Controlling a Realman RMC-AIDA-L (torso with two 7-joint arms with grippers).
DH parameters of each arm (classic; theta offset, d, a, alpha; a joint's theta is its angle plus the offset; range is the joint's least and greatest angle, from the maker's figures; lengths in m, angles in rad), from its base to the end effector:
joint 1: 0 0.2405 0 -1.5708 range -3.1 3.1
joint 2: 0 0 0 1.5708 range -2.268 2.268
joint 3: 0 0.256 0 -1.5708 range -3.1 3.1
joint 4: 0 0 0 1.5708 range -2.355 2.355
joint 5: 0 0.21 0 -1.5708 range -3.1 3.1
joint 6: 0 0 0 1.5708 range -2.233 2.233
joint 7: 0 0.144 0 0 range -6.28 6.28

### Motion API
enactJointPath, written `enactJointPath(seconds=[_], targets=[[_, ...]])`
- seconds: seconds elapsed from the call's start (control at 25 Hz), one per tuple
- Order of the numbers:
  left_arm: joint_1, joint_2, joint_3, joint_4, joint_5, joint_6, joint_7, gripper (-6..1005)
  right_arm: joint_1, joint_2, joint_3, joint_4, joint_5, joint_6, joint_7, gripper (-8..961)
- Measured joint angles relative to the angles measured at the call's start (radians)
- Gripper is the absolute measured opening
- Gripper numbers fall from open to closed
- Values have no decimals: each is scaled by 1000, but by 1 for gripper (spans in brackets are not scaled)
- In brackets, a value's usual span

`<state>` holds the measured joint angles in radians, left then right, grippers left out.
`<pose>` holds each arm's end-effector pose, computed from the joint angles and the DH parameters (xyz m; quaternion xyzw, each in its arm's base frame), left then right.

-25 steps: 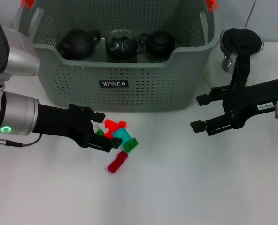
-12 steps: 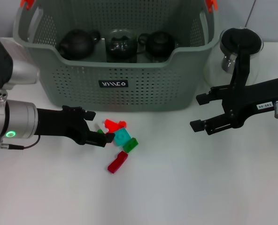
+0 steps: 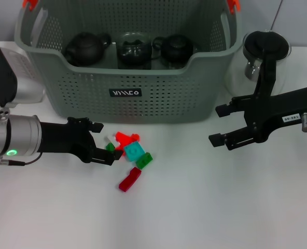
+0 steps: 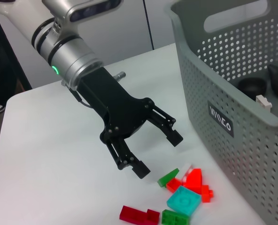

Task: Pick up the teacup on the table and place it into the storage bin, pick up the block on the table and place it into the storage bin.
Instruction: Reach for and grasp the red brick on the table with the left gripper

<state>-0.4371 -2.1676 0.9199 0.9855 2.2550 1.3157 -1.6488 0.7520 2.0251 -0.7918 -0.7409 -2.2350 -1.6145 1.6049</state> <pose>-0.2730 0.3373 -0.0136 -0.9506 -0.2396 -0.0512 0.1905 0.2069 0.3727 0.0090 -0.9804 0.1651 0.0986 0.0435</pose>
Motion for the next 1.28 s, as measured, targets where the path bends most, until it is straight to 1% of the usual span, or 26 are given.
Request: enactJointPath(seconds=[0.32, 0.84, 1.04, 1.28], targets=[[-7, 1, 9, -17, 0, -30, 49, 950, 1, 9, -2, 0, 0, 6, 1, 915], [-15, 2, 11, -55, 15, -51, 110, 950, 1, 11, 0, 0, 0, 9, 1, 916], [-18, 1, 15, -77, 39, -88, 122, 949, 1, 13, 0, 0, 0, 11, 0, 916], [-24, -1, 18, -87, 39, -98, 131, 949, 5, 16, 0, 0, 0, 14, -1, 915]])
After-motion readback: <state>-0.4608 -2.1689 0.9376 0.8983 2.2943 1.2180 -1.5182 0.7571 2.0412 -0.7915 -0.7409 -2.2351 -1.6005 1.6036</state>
